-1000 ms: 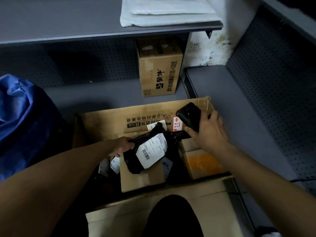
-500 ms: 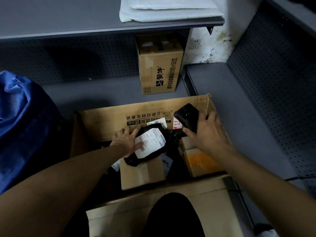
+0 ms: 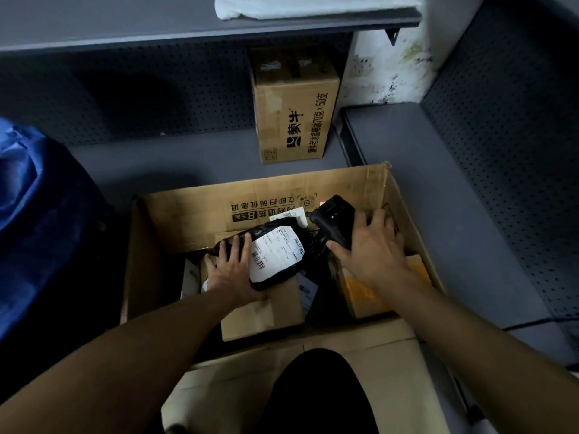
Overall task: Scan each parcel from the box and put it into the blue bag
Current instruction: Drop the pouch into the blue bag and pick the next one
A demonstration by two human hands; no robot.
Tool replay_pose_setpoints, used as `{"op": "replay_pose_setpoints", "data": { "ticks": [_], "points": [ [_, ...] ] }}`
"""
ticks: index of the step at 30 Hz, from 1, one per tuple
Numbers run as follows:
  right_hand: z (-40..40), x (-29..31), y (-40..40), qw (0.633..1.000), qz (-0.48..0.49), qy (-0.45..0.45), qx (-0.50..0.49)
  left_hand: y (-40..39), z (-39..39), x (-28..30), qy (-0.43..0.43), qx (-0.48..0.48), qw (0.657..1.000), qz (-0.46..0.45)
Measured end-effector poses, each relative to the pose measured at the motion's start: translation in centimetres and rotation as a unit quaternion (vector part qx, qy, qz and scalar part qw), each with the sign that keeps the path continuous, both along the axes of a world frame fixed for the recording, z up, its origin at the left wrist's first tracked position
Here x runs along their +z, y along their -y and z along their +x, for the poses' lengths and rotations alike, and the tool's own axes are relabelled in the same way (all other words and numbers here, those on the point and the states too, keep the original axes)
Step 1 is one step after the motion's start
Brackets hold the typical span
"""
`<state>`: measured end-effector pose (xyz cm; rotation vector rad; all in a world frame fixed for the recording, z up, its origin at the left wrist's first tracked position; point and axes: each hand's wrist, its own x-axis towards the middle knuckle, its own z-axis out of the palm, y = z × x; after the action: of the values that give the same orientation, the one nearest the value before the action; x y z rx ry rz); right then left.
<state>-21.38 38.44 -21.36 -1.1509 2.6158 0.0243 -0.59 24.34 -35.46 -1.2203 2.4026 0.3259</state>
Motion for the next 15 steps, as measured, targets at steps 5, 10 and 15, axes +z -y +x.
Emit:
{"op": "replay_pose_setpoints", "data": {
  "ticks": [5,10,15],
  "points": [
    [-0.1,-0.7,0.1,1.0,-0.001,0.007,-0.003,0.2,1.0,-1.2,-0.013,0.032,0.999,0.026],
    [-0.4,-1.3,0.3,1.0,0.001,0.009,-0.005,0.5,0.6,-1.8,-0.021,0.029,0.999,-0.002],
    [-0.4,-1.7,0.3,1.0,0.01,0.012,-0.007,1.0,0.4,-2.1,-0.027,0.011,0.999,-0.026]
  ]
}}
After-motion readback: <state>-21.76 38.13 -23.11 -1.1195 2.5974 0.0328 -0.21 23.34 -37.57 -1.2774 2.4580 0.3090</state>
